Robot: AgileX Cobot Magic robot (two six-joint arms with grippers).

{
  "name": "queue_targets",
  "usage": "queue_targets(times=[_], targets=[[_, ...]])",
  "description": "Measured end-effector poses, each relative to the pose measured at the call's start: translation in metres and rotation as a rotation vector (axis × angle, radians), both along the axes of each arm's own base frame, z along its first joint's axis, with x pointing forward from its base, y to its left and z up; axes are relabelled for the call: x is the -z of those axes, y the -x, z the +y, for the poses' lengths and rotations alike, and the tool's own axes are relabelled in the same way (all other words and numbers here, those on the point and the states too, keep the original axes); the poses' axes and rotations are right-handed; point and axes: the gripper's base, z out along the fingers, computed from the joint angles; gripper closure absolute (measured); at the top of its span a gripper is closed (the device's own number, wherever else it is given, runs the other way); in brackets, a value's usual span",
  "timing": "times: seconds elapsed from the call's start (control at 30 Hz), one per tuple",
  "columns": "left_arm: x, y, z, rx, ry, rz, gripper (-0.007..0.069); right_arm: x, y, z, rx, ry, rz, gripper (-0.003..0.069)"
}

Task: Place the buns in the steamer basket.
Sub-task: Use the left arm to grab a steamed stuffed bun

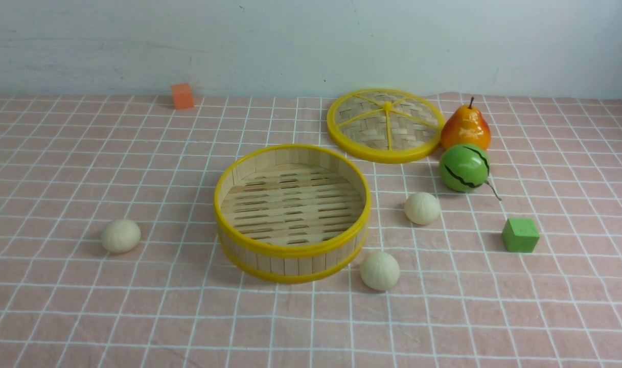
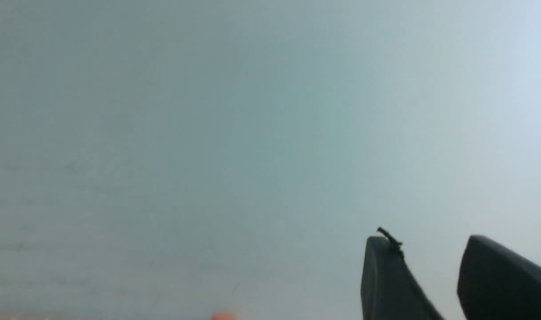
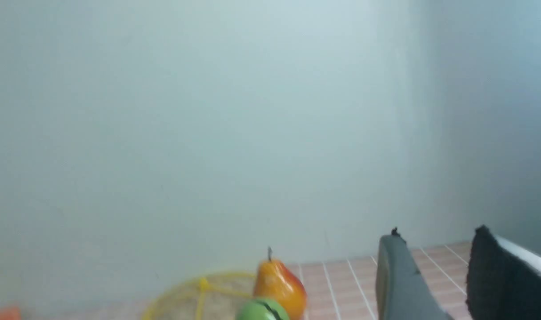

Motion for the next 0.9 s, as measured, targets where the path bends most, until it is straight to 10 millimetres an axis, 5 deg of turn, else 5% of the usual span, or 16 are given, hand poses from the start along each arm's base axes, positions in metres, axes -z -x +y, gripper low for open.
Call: queue_targets(times=[0.1, 0.23, 0.37, 0.47, 0.6, 0.63, 0.7, 0.77, 0.9], targets=[[-0.012, 0.006, 0.002, 0.073, 0.15, -0.116, 0.0412, -0.006, 0.002, 0.0, -0.018, -0.041, -0.067, 0.0428], [-0.047, 0.006, 0.001, 0.129, 0.232, -0.115, 0.0521, -0.027, 0.005, 0.005, -0.022, 0.073, -0.111, 0.0523], [-0.102, -0.02, -0.003, 0.082, 0.116, 0.05, 0.0638, -0.057, -0.002, 0.007, -0.03, 0.141, -0.049, 0.0671], [-0.124, -0.048, -0.004, 0.044, 0.05, 0.167, 0.0638, -0.065, -0.019, 0.003, -0.009, 0.14, 0.145, 0.0669], [-0.122, -0.097, -0.007, 0.033, 0.045, 0.356, 0.0638, -0.061, -0.045, -0.002, 0.026, 0.22, 0.428, 0.0663], [-0.113, -0.122, -0.007, 0.022, 0.074, 0.481, 0.0638, -0.059, -0.056, -0.006, 0.045, 0.267, 0.599, 0.0662], [-0.108, -0.136, -0.006, 0.005, 0.084, 0.563, 0.0638, -0.056, -0.066, -0.009, 0.048, 0.28, 0.731, 0.0662], [-0.095, -0.168, -0.003, -0.07, 0.118, 0.825, 0.0638, -0.058, -0.083, -0.01, 0.031, 0.279, 0.947, 0.0661], [-0.085, -0.199, -0.004, -0.116, 0.167, 1.103, 0.0638, -0.064, -0.112, 0.0, -0.055, 0.249, 1.095, 0.0661]])
